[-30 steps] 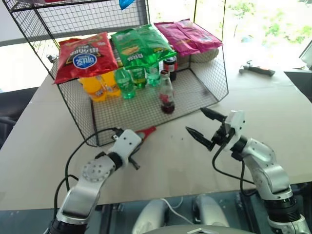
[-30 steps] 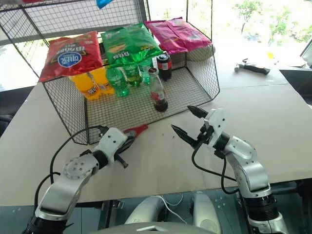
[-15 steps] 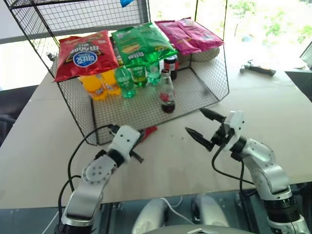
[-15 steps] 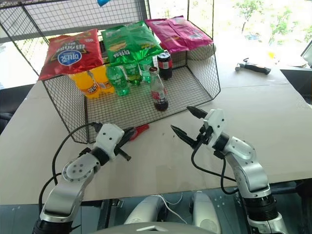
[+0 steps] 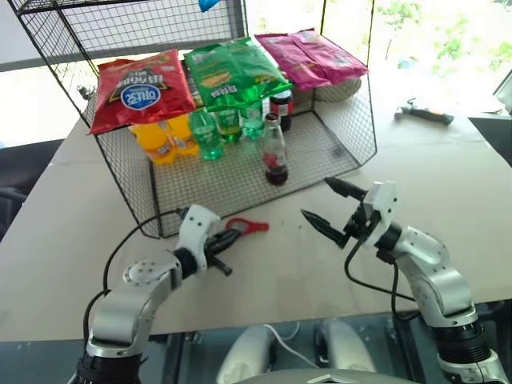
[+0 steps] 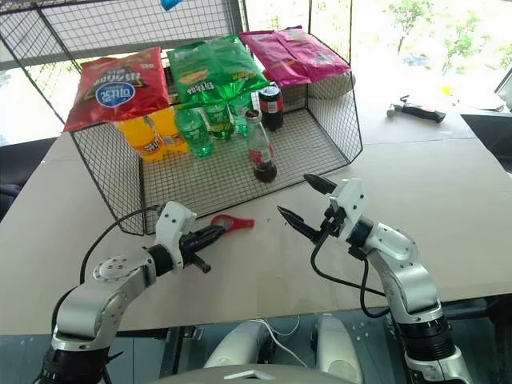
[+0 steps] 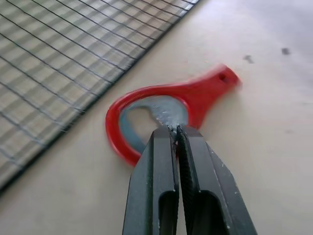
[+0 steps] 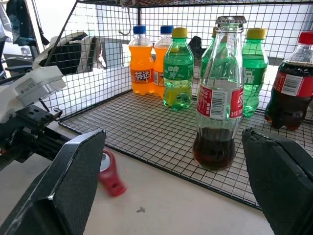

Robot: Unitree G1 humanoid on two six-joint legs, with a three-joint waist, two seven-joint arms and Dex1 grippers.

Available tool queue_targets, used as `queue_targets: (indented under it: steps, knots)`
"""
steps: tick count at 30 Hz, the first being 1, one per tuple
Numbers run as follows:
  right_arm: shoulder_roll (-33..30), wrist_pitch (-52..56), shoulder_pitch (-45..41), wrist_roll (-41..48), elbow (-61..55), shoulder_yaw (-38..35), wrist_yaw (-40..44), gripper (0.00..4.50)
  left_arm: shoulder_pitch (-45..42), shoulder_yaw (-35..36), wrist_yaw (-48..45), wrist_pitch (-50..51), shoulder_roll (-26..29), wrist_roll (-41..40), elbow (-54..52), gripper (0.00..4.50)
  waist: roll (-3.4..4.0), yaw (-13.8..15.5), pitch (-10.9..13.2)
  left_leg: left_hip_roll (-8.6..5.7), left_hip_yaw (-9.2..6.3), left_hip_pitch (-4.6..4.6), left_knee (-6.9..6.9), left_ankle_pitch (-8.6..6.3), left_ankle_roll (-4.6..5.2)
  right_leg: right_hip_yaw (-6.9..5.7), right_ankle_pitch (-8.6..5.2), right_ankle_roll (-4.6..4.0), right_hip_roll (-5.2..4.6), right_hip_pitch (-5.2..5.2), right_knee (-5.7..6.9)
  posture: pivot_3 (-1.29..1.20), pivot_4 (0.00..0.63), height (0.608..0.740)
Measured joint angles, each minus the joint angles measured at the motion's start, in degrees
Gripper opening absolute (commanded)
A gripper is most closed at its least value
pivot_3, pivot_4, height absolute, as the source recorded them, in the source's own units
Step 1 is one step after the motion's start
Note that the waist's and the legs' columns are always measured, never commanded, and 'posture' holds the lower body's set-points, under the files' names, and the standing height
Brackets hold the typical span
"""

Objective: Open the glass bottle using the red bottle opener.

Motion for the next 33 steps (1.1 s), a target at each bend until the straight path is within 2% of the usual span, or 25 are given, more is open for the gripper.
queue_targets:
  steps: [3, 9, 12, 19, 25, 29, 32, 33]
  knots:
    - [0.1, 0.0, 0.0, -0.2, 0.0, 0.0, -0.1, 4.5, 1.1, -1.3, -2.9, -0.2, 0.8, -3.0, -1.4, 0.17, -0.05, 0.0, 0.1, 0.0, 0.0, 0.0, 0.0, 0.0, -0.01, 0.01, 0.0, -0.01, 0.0, 0.0, 0.0, 0.0, 0.15, 0.735]
    - [-1.9, 1.3, -0.3, -1.8, 0.6, 2.2, 1.0, 4.5, 1.3, -1.5, -1.5, -5.2, 0.5, -1.9, -2.1, 0.17, -0.05, 0.0, 0.2, 0.0, 0.0, -0.01, 0.0, 0.01, -0.03, 0.02, 0.0, -0.01, -0.01, 0.0, 0.0, 0.0, 0.15, 0.735]
    - [-5.4, 2.6, -2.6, -5.1, 2.0, 5.8, 3.5, 4.5, 2.1, 0.8, -0.4, -11.3, -2.5, -2.2, -2.3, 0.17, -0.1, 0.0, 0.3, 0.0, 0.03, -0.02, 0.01, 0.01, -0.03, 0.02, 0.0, -0.02, -0.02, -0.02, -0.02, 0.0, 0.15, 0.735]
    - [-7.3, 6.4, -13.1, -8.8, 6.4, 12.3, 8.7, 4.5, 7.5, 5.2, 2.3, -20.2, -4.9, -2.2, -3.7, 0.17, -0.23, 0.1, 0.5, 0.02, -0.03, -0.17, 0.02, 0.02, -0.04, -0.04, 0.01, -0.04, -0.02, -0.15, -0.02, 0.0, 0.15, 0.735]
    - [-4.0, 14.9, -25.4, -14.7, 14.5, 23.9, 14.0, 4.5, 13.8, 10.8, 8.3, -22.2, -6.1, 0.7, -3.8, 0.17, -0.26, 0.1, 0.5, 0.0, 0.0, -0.55, 0.07, 0.04, -0.04, -0.02, 0.04, -0.08, -0.02, -0.51, 0.0, 0.0, 0.15, 0.735]
    - [1.9, 19.3, -29.4, -16.6, 20.3, 27.4, 13.6, 4.5, 14.3, 10.9, 11.1, -23.2, -8.8, 0.8, -3.7, 0.17, -0.29, 0.1, 0.5, -0.02, -0.05, -0.6, 0.07, 0.03, -0.05, -0.06, 0.05, -0.09, -0.05, -0.55, -0.01, 0.0, 0.15, 0.735]
    - [4.0, 20.0, -31.1, -19.1, 23.7, 29.2, 12.7, 4.5, 15.0, 10.8, 12.1, -24.0, -9.6, 1.5, -3.6, 0.17, -0.29, 0.1, 0.5, -0.04, -0.05, -0.6, 0.06, 0.03, -0.05, -0.06, 0.05, -0.09, -0.04, -0.56, 0.0, 0.0, 0.15, 0.735]
    - [4.0, 20.0, -31.5, -19.5, 24.0, 29.4, 12.9, 4.24, 15.1, 10.8, 12.3, -24.0, -9.7, 1.5, -3.6, 0.06, -0.3, 0.1, 0.5, -0.04, -0.05, -0.58, 0.06, 0.03, -0.05, -0.05, 0.05, -0.09, -0.04, -0.55, 0.0, 0.0, 0.15, 0.735]
